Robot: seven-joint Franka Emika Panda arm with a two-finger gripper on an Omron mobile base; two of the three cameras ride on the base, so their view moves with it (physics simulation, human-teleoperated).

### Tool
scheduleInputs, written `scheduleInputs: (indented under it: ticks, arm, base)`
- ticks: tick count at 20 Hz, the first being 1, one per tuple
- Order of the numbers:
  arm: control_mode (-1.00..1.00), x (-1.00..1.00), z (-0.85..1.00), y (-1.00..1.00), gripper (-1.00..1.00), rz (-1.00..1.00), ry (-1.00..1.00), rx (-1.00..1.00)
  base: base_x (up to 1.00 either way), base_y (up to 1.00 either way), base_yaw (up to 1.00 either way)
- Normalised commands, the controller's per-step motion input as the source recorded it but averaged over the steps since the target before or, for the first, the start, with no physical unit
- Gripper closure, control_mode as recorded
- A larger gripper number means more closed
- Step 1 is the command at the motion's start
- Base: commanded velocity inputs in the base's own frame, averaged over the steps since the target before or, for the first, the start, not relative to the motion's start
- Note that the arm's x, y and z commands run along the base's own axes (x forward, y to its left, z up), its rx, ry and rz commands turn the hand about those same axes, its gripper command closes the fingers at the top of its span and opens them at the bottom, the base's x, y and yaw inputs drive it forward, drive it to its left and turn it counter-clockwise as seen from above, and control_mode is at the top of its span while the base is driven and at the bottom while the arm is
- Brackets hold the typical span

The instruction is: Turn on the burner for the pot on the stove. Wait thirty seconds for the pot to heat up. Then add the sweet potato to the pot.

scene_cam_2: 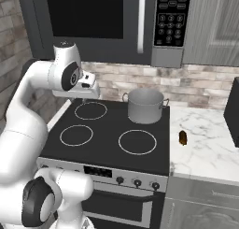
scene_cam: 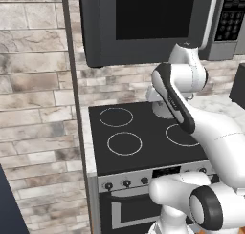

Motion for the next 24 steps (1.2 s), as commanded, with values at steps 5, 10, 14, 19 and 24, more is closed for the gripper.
scheduleInputs:
  ticks: [5,10,14,19,24]
  arm:
    - [-1.0,-0.03,0.0,-0.12,-1.0,-0.01,0.0,0.01]
    - [-1.0,-0.14,-0.03,-0.38,-1.0,-0.09,0.0,0.07]
    - [-1.0,-0.26,-0.1,-0.57,-1.0,-0.16,0.0,0.12]
    - [-1.0,-0.24,-0.16,-0.59,-1.0,-0.21,0.0,0.12]
    - [-1.0,-0.3,-0.24,-0.61,-1.0,-0.21,0.0,0.09]
  base:
    - [0.0,0.0,0.0]
    - [0.0,0.0,0.0]
    - [0.0,0.0,0.0]
    - [0.0,0.0,0.0]
    - [0.0,0.0,0.0]
